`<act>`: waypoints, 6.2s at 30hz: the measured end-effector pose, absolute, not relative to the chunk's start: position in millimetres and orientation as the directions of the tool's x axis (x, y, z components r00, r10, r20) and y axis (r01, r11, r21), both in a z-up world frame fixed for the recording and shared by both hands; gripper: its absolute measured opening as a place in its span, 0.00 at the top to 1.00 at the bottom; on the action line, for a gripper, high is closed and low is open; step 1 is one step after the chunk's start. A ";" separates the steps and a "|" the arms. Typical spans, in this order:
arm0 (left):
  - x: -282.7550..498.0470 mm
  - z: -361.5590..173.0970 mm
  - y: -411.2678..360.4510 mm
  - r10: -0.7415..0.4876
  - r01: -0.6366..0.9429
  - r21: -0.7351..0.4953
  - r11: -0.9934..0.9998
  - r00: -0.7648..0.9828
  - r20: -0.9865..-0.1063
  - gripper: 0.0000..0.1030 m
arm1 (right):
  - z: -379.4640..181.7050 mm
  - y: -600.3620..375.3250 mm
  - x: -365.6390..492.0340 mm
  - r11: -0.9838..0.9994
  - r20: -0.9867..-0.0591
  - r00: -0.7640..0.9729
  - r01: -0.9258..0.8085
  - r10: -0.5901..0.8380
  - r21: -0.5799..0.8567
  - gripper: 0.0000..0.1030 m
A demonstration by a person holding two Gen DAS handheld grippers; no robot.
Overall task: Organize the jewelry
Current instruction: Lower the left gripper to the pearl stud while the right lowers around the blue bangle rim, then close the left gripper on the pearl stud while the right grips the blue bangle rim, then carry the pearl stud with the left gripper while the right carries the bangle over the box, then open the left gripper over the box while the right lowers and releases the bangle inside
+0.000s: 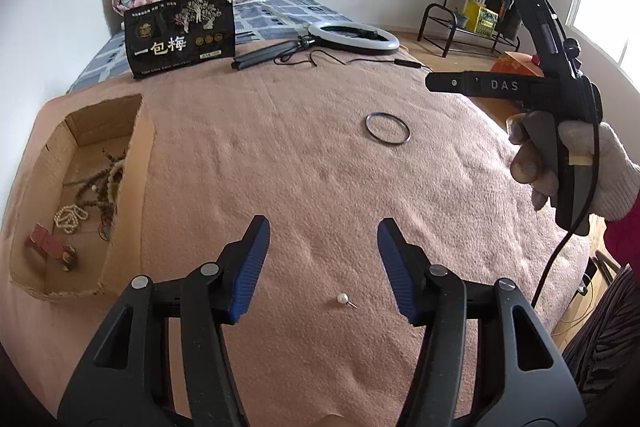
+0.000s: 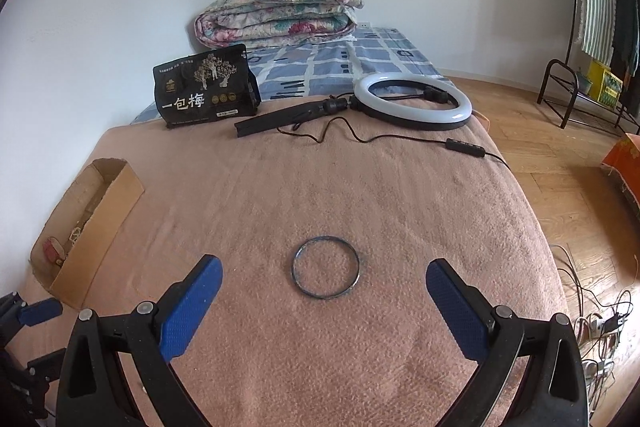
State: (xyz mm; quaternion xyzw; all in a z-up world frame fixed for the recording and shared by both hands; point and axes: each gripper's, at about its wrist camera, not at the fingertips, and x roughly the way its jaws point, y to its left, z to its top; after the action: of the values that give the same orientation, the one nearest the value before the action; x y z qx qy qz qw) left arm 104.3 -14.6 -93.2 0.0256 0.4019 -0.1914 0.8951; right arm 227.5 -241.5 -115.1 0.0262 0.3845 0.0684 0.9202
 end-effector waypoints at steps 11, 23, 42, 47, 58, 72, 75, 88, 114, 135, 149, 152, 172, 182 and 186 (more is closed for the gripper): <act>88.6 -144.6 -37.3 -0.331 0.463 -0.077 0.883 0.498 -0.801 0.68 | -158.1 -257.3 245.2 0.987 -0.748 0.644 -0.084 0.161 0.140 0.00; 97.6 -165.0 -40.1 -0.310 0.471 -0.062 0.880 0.469 -0.827 0.75 | -178.0 -236.6 259.5 0.983 -0.768 0.615 -0.139 0.178 0.116 0.00; 105.8 -181.6 -35.4 -0.318 0.472 -0.088 0.877 0.435 -0.842 0.91 | -202.3 -217.9 287.6 0.987 -0.810 0.574 -0.160 0.121 0.034 0.00; 107.5 -181.9 -33.9 -0.328 0.471 -0.100 0.876 0.430 -0.841 0.91 | -209.6 -215.7 295.4 0.988 -0.825 0.555 -0.154 0.103 0.020 0.00; 107.2 -182.9 -33.0 -0.332 0.471 -0.106 0.876 0.429 -0.840 0.91 | -214.0 -218.7 301.4 0.989 -0.842 0.529 -0.148 0.104 0.029 0.22; 105.3 -177.4 -31.4 -0.330 0.460 -0.107 0.881 0.437 -0.837 0.92 | -202.9 -223.6 293.8 0.988 -0.836 0.534 -0.144 0.124 0.054 0.30; 105.7 -173.5 -29.6 -0.333 0.456 -0.109 0.883 0.446 -0.831 0.92 | -197.1 -223.6 290.7 0.988 -0.830 0.543 -0.147 0.127 0.055 0.30; 108.7 -138.7 -10.1 -0.345 0.411 -0.125 0.903 0.521 -0.781 0.92 | -147.5 -202.3 274.9 0.982 -0.768 0.620 -0.178 0.160 0.061 0.30; 142.9 -56.8 131.5 -0.190 0.111 -0.163 0.980 0.756 -0.626 0.92 | -76.3 -90.9 262.7 0.932 -0.662 0.674 -0.344 0.327 0.111 0.30; 163.8 -65.5 198.2 -0.080 -0.030 -0.165 0.986 0.777 -0.624 0.92 | -75.5 25.3 283.4 0.878 -0.656 0.635 -0.469 0.407 0.091 0.30; 179.6 -74.3 211.4 -0.055 -0.070 -0.171 0.983 0.772 -0.633 0.92 | -89.9 72.0 297.8 0.850 -0.664 0.607 -0.520 0.436 0.083 0.30; 181.7 -76.5 211.6 -0.054 -0.070 -0.167 0.984 0.769 -0.638 0.92 | -93.2 77.1 300.2 0.848 -0.666 0.600 -0.523 0.443 0.092 0.30; 185.0 -83.9 214.8 -0.044 -0.082 -0.161 0.984 0.759 -0.650 0.81 | -103.0 97.4 306.3 0.831 -0.666 0.581 -0.547 0.467 0.105 0.19; 182.0 -81.3 213.1 -0.028 -0.090 -0.150 0.985 0.766 -0.642 0.62 | -98.8 88.5 309.6 0.848 -0.665 0.590 -0.515 0.458 0.127 0.12; 182.1 -81.0 212.9 -0.027 -0.090 -0.149 0.985 0.767 -0.642 0.62 | -98.4 87.9 308.0 0.848 -0.666 0.591 -0.515 0.455 0.122 0.12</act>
State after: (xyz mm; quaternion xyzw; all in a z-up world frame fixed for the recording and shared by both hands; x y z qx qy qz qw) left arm 182.1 212.9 -81.0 -0.0859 0.3412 0.0167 0.9359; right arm 308.0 87.9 -98.4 -0.0416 0.3612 0.2721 0.8909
